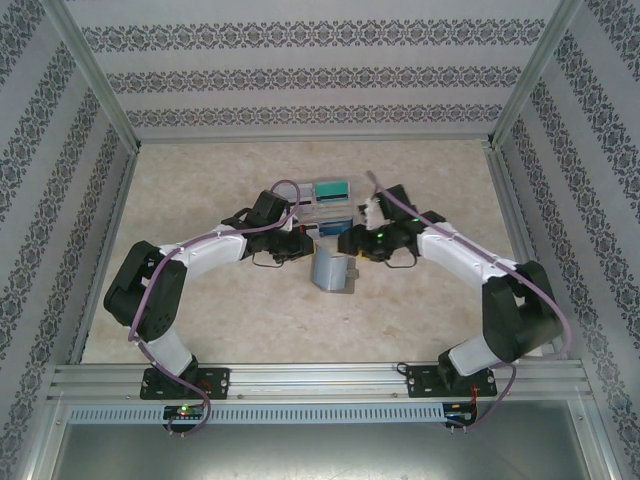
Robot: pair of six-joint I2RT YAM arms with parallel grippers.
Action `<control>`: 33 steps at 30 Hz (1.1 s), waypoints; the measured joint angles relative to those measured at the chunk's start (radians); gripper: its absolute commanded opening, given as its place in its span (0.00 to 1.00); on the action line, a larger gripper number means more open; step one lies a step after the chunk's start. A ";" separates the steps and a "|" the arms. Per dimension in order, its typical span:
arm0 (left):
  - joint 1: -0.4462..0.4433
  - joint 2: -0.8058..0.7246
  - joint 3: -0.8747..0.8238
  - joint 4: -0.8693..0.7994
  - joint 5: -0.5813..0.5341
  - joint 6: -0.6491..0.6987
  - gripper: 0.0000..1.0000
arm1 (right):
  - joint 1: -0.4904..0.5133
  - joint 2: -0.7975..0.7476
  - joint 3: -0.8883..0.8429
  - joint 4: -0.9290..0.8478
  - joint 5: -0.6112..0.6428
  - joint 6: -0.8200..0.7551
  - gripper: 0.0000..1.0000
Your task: Put the credit cards into the card holder
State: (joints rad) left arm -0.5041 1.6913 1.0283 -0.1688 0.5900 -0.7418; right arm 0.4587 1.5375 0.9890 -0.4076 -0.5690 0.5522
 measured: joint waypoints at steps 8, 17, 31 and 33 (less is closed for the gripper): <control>0.000 -0.001 -0.007 0.008 -0.001 -0.023 0.00 | 0.068 0.201 0.002 0.117 0.000 0.082 0.55; 0.000 -0.004 -0.025 0.019 -0.023 -0.034 0.00 | 0.076 0.229 0.002 0.162 -0.011 0.118 0.61; 0.000 -0.004 -0.037 0.027 -0.024 -0.045 0.00 | 0.083 0.219 0.001 0.182 -0.030 0.143 0.62; 0.000 -0.004 -0.037 0.027 -0.025 -0.045 0.00 | 0.084 0.219 0.001 0.181 -0.029 0.142 0.62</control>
State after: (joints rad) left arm -0.5041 1.6871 0.9913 -0.1417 0.5648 -0.7872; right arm 0.5430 1.7569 0.9901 -0.2264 -0.5980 0.6945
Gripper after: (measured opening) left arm 0.051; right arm 0.624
